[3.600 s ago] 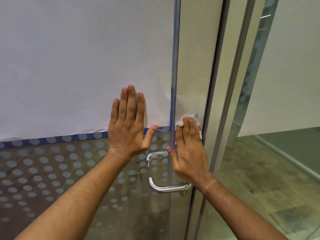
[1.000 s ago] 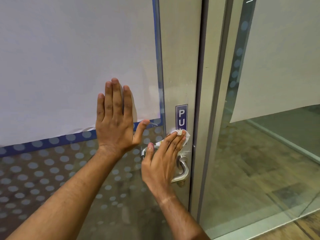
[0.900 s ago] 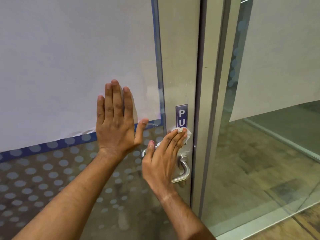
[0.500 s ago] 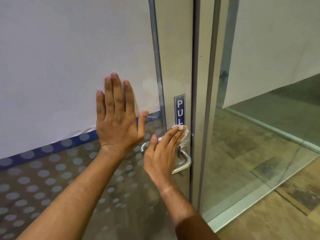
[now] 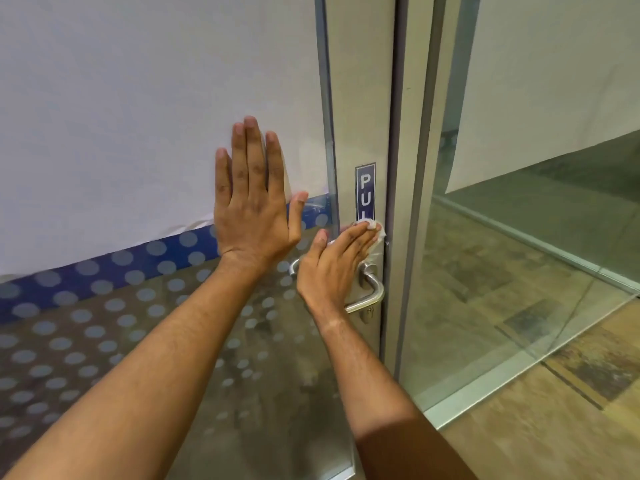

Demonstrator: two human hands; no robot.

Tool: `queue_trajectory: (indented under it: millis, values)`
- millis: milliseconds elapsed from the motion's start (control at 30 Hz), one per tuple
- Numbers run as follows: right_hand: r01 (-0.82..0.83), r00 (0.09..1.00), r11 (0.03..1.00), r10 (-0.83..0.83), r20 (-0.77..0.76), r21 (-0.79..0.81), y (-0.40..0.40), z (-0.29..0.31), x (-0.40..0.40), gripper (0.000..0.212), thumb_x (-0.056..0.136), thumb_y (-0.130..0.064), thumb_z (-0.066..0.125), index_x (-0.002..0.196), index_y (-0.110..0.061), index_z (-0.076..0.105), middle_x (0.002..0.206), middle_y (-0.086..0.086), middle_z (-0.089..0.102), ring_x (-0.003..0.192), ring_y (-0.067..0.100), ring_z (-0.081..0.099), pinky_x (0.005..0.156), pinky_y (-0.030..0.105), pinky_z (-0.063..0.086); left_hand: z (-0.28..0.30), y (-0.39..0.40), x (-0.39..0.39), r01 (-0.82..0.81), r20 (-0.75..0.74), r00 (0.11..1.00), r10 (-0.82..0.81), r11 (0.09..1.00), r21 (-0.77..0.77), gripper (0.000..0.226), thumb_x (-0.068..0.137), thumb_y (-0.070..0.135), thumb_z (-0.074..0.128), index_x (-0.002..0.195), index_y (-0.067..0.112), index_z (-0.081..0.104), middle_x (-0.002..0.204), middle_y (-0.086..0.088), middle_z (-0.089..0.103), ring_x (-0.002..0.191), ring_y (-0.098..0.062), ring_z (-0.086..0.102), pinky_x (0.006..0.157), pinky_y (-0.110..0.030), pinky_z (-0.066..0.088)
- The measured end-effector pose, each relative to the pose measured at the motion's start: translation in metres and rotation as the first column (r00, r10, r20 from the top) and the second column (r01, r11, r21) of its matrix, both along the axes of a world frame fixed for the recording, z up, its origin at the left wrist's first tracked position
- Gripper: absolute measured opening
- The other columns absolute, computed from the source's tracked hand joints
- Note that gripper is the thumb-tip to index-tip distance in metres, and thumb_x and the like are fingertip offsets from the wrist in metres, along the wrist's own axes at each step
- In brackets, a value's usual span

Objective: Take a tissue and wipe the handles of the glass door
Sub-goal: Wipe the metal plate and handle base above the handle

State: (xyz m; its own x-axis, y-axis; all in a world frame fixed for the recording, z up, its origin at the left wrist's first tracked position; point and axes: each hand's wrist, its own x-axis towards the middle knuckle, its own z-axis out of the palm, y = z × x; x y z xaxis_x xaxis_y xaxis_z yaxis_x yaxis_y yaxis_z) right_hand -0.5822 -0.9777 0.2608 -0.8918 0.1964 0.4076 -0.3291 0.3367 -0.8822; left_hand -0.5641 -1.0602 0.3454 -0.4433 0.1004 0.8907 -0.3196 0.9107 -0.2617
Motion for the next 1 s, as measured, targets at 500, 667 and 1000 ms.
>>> queue_trajectory:
  millis: [500,667,1000]
  values:
    - [-0.036,0.996,0.999,0.035,-0.080,-0.009,-0.005,0.021,0.002,0.069,0.104,-0.036,0.026,0.149,-0.006,-0.017,0.159,0.010,-0.023,0.145,0.020,-0.024,0.119,0.036,-0.011,-0.001,-0.002,-0.003,-0.006,-0.032,0.999,0.006,1.000,-0.012,0.084,0.100,0.058,0.027,0.156,0.002,0.001,0.162,-0.021,0.002,0.151,-0.031,-0.003,0.122,-0.043,-0.010]
    - [-0.064,0.983,0.988,0.087,0.164,-0.143,-0.007,0.002,0.005,0.070,0.103,-0.039,0.024,0.148,-0.008,-0.020,0.157,0.009,-0.027,0.144,0.019,-0.025,0.116,0.031,-0.012,-0.001,-0.002,-0.001,-0.004,-0.013,1.000,0.003,1.000,-0.009,0.083,0.100,0.058,0.027,0.156,0.002,0.003,0.162,-0.022,0.002,0.151,-0.033,-0.001,0.122,-0.042,-0.012]
    - [-0.039,0.998,0.993,0.032,-0.059,-0.114,-0.009,0.033,-0.004,0.069,0.103,-0.040,0.024,0.142,-0.019,-0.028,0.154,-0.001,-0.031,0.143,0.016,-0.028,0.117,0.033,-0.014,-0.001,-0.001,-0.001,-0.008,-0.012,1.000,0.008,1.000,-0.008,0.084,0.100,0.060,0.023,0.156,0.002,-0.002,0.162,-0.019,-0.002,0.151,-0.033,-0.001,0.121,-0.042,-0.011]
